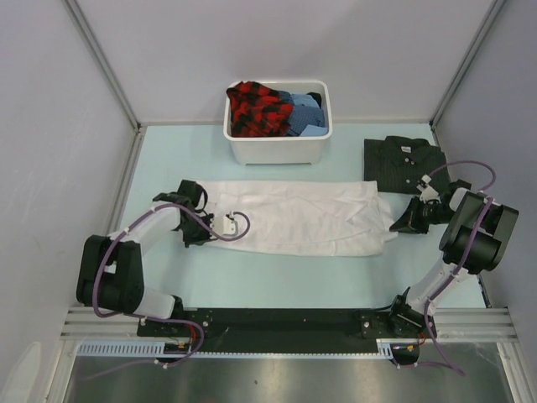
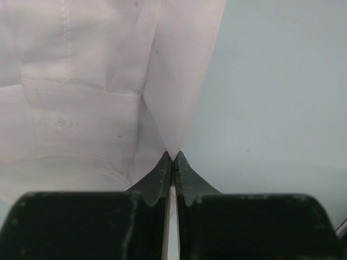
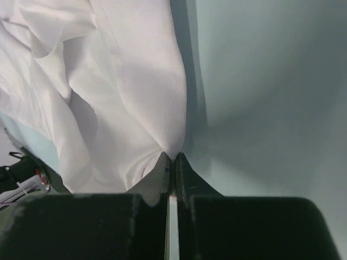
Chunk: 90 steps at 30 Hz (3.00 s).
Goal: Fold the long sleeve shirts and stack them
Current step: Fold the shirt
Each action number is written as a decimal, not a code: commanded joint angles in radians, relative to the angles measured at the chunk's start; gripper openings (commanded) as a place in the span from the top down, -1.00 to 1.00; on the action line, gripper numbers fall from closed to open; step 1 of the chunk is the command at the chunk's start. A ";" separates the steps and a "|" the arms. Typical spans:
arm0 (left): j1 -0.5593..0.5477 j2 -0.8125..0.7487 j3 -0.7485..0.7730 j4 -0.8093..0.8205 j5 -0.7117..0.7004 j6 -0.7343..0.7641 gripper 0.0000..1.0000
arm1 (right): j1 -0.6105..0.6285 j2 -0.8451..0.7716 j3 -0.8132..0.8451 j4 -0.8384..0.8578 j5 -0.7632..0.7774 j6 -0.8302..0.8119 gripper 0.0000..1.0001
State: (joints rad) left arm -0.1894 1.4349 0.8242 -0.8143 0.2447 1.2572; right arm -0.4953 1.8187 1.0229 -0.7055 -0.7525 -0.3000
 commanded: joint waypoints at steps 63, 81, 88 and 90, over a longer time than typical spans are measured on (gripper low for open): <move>0.088 0.539 0.432 0.489 0.529 -1.111 -0.13 | 1.594 -0.273 -0.152 0.828 0.671 -0.044 -0.29; 0.102 0.521 0.461 0.432 0.455 -1.068 -0.32 | 1.654 -0.082 -0.058 0.864 0.627 -0.024 -0.40; 0.103 0.547 0.483 0.446 0.449 -1.105 -0.35 | 1.652 -0.012 -0.041 0.880 0.644 -0.048 -0.02; 0.100 0.570 0.481 0.448 0.471 -1.110 -0.30 | 1.652 -0.001 -0.037 0.885 0.651 -0.045 0.15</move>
State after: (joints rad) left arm -0.0921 1.9873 1.2762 -0.3782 0.7021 0.1589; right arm 1.1572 1.7950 0.9390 0.1123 -0.1272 -0.3374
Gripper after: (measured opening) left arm 0.666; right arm 0.479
